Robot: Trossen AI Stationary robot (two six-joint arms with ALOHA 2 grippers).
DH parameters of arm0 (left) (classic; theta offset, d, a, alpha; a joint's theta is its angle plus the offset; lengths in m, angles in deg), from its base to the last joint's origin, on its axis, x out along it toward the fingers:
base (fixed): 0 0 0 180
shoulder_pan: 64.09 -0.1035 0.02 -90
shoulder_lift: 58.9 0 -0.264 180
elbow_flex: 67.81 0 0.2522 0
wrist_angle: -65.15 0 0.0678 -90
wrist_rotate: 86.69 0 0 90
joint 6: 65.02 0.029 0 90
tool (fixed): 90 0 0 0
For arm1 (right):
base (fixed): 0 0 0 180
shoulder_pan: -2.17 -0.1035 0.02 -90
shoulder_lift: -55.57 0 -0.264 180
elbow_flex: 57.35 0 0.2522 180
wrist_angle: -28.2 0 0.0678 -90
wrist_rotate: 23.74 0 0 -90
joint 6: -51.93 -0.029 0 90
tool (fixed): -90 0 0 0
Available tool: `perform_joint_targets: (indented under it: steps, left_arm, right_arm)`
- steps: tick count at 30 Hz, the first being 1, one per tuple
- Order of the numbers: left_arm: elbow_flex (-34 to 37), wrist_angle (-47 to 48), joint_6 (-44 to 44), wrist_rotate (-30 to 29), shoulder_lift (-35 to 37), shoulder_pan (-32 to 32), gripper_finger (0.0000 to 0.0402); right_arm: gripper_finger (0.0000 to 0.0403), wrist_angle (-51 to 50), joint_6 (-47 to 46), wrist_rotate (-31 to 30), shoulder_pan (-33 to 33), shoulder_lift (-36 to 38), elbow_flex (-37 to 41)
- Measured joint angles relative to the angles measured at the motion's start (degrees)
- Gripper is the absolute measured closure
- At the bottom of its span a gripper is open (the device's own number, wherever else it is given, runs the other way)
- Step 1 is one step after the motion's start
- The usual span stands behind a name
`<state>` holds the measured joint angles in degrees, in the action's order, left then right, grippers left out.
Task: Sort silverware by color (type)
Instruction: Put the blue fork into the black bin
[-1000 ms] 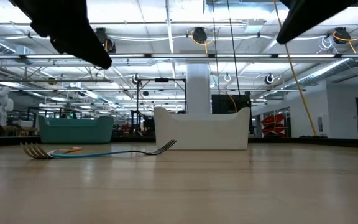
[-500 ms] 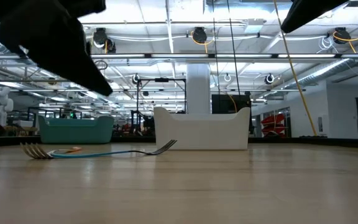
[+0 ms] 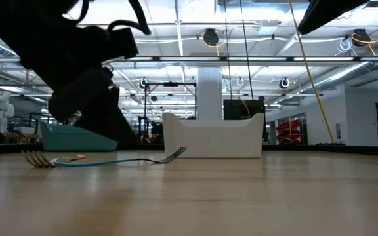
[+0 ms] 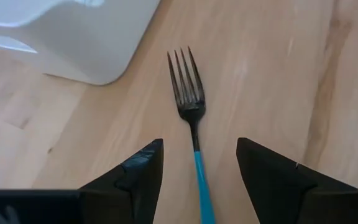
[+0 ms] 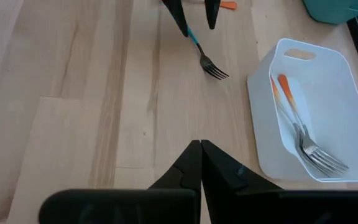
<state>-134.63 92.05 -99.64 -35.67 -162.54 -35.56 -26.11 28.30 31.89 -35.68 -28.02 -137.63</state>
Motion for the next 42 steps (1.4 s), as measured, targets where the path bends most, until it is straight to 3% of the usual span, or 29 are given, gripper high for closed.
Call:
perform_joint_targets:
  steps: [6,19,23,31,42]
  left_arm:
    - [0.0,-0.2,0.1,3.6,-1.5,-0.9,0.0190]
    - [0.4,-5.2,3.0,2.2,-1.9,-3.0,0.0190]
    - [5.3,-14.7,5.8,0.2,-1.9,-2.9,0.0190]
    - [15.5,-32.0,7.1,3.0,-0.6,-3.0,0.0190]
    - [16.4,-36.9,5.7,3.2,-2.9,-4.8,0.0190]
  right_arm:
    - [0.0403,-0.2,-0.6,0.0,-1.4,0.0,0.0]
    - [0.0402,-0.1,-0.2,0.0,-1.7,0.0,0.0]
    - [0.0398,-0.2,-0.2,0.0,-1.7,0.0,0.0]
    - [0.0397,-0.6,0.2,0.0,-2.0,0.0,0.0]
    - [0.0397,-0.6,0.3,0.0,-2.0,0.0,0.0]
